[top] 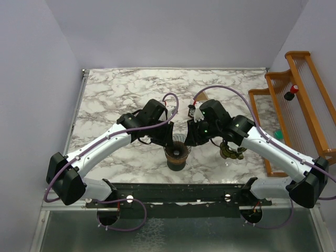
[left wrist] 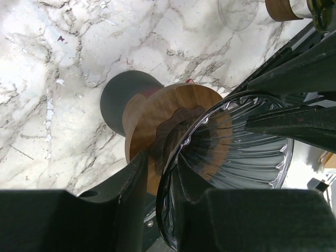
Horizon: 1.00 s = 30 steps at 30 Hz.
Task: Place the coffee filter in the dripper
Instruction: Place the coffee dripper in the dripper holder.
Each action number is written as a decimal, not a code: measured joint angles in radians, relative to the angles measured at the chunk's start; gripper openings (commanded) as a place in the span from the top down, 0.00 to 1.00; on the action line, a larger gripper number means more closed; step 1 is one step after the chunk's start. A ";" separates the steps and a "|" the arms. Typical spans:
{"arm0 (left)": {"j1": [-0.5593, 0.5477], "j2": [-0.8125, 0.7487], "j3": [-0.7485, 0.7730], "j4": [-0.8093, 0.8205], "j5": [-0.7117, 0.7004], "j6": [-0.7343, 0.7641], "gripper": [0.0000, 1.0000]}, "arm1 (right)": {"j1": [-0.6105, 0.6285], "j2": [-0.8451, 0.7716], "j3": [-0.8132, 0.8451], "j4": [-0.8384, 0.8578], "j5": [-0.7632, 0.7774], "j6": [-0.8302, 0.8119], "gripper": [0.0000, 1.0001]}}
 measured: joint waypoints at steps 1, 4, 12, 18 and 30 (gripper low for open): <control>0.000 0.000 0.004 -0.005 -0.001 0.001 0.73 | 0.000 0.001 0.002 -0.003 0.000 0.000 0.67; 0.000 0.002 0.010 -0.017 -0.005 0.005 0.71 | 0.000 0.002 0.007 -0.012 0.000 0.002 0.64; 0.000 0.002 0.029 -0.037 -0.024 0.013 0.60 | 0.000 0.003 0.039 -0.035 0.000 0.010 0.53; 0.001 0.001 0.057 -0.042 -0.039 0.019 0.49 | 0.000 0.003 0.086 -0.034 0.008 0.012 0.47; 0.001 0.000 0.158 -0.082 -0.119 0.047 0.38 | 0.000 0.004 0.274 -0.037 0.230 -0.098 0.45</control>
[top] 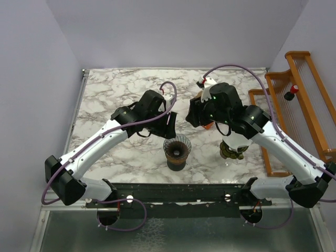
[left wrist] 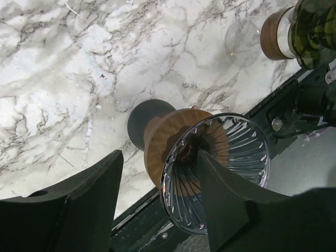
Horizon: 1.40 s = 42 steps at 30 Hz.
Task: Place the coffee filter in the dripper
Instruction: Place the coffee dripper in the dripper holder, then pick up the coffee filter from the coffee filter holder.
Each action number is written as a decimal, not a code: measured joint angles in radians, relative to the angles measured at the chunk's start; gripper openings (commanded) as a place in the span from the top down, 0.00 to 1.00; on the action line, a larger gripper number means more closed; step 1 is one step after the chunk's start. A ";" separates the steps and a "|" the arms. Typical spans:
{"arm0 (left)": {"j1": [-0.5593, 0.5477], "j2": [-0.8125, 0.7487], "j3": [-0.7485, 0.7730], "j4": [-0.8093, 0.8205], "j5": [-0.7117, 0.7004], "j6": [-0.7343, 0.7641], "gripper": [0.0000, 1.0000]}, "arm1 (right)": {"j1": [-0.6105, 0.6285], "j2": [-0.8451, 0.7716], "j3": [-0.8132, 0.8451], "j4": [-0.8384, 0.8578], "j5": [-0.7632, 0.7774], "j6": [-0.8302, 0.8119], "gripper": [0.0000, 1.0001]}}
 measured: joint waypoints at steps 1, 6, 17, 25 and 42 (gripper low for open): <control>0.000 -0.002 0.008 0.000 -0.010 0.002 0.37 | 0.000 0.001 0.008 0.000 0.031 -0.018 0.45; 0.000 -0.023 0.053 -0.005 -0.060 0.013 0.35 | 0.000 0.016 0.026 0.007 0.183 -0.117 0.45; 0.000 -0.175 0.039 0.088 -0.174 0.040 0.34 | -0.037 0.109 0.026 0.024 0.359 -0.298 0.45; 0.000 -0.289 -0.083 0.213 -0.269 0.062 0.32 | -0.209 0.119 -0.028 0.047 0.333 -0.332 0.44; 0.000 -0.423 -0.348 0.423 -0.448 0.119 0.28 | -0.355 0.188 -0.116 0.154 0.143 -0.310 0.51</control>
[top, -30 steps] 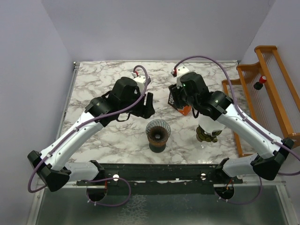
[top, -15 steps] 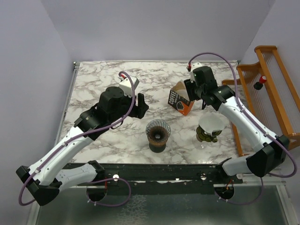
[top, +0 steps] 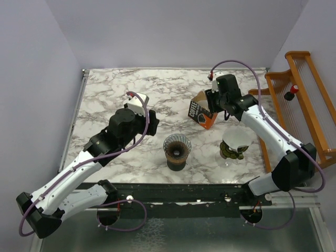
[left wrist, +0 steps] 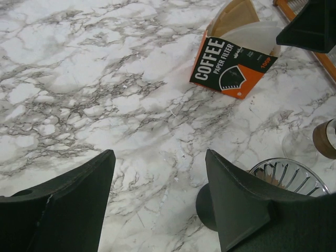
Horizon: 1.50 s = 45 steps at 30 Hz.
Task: Place the coffee filter in the dripper
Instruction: Pick up the coffee filter from the coffee filter holder.
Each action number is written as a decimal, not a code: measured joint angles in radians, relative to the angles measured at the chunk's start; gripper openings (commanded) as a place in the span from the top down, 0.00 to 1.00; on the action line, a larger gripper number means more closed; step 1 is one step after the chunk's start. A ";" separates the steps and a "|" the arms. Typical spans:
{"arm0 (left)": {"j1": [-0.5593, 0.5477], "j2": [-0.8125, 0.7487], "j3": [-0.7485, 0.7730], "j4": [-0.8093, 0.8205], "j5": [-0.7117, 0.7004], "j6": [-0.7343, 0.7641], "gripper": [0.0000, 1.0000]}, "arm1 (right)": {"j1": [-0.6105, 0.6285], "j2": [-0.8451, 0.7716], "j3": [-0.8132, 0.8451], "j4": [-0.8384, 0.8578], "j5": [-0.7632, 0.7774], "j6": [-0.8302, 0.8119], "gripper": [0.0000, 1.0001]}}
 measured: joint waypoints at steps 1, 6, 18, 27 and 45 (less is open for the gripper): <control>0.000 -0.010 -0.007 0.006 -0.007 0.002 0.28 | -0.005 0.007 -0.002 0.005 -0.005 0.000 0.51; 0.000 -0.061 -0.042 0.039 -0.048 0.012 0.27 | -0.015 0.036 -0.016 0.030 -0.023 0.001 0.52; 0.000 -0.066 -0.061 0.050 -0.080 0.029 0.27 | -0.019 0.068 -0.020 0.060 -0.027 0.007 0.62; 0.000 -0.063 -0.061 0.050 -0.080 0.033 0.27 | -0.019 0.076 -0.020 0.059 -0.027 0.008 0.81; 0.018 -0.043 -0.061 0.050 -0.080 0.036 0.27 | -0.019 0.076 0.002 0.037 -0.045 0.008 0.99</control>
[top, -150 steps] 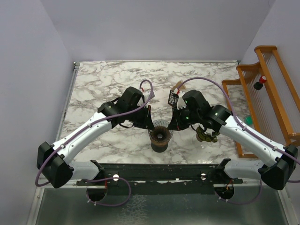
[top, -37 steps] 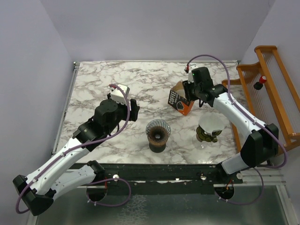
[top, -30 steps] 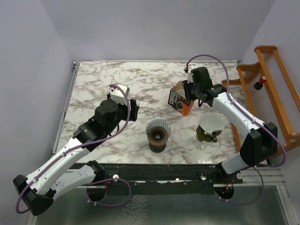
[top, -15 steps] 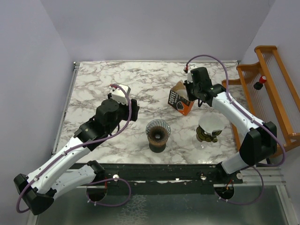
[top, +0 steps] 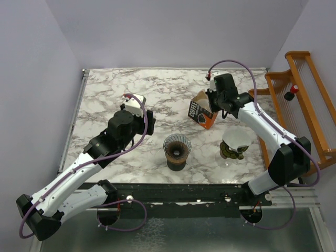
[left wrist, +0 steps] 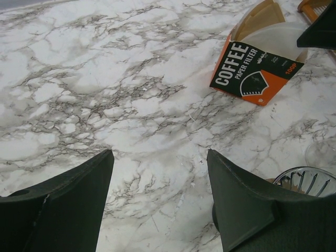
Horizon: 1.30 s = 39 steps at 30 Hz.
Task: Place the coffee filter in the dripper
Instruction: Pick up the coffee filter from the coffee filter holder.
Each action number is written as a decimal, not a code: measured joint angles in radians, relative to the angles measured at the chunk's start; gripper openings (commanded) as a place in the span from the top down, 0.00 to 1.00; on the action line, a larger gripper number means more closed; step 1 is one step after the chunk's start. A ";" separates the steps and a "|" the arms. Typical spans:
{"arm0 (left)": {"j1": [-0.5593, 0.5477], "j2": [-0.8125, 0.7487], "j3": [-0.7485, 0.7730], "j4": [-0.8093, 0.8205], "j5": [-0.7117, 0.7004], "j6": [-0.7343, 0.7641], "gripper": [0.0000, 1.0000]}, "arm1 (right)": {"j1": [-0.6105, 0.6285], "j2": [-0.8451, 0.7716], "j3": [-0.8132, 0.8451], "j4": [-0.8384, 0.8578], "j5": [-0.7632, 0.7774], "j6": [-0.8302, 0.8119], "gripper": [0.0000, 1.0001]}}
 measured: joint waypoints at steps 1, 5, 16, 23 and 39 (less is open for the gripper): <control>0.000 0.000 0.000 0.000 0.000 0.000 0.27 | 0.000 0.000 0.006 -0.005 -0.003 0.000 0.99; 0.002 0.000 0.000 0.000 0.000 0.000 0.27 | 0.000 -0.007 0.023 -0.018 -0.011 0.000 0.99; 0.006 0.000 0.000 0.000 0.000 0.000 0.27 | 0.000 -0.030 0.030 -0.022 -0.015 0.008 0.88; 0.006 0.000 0.000 0.000 0.001 0.000 0.27 | 0.000 -0.030 0.030 -0.027 -0.015 0.023 0.85; 0.009 0.000 0.000 0.000 0.002 0.000 0.27 | 0.000 -0.030 0.030 -0.043 -0.015 0.044 0.82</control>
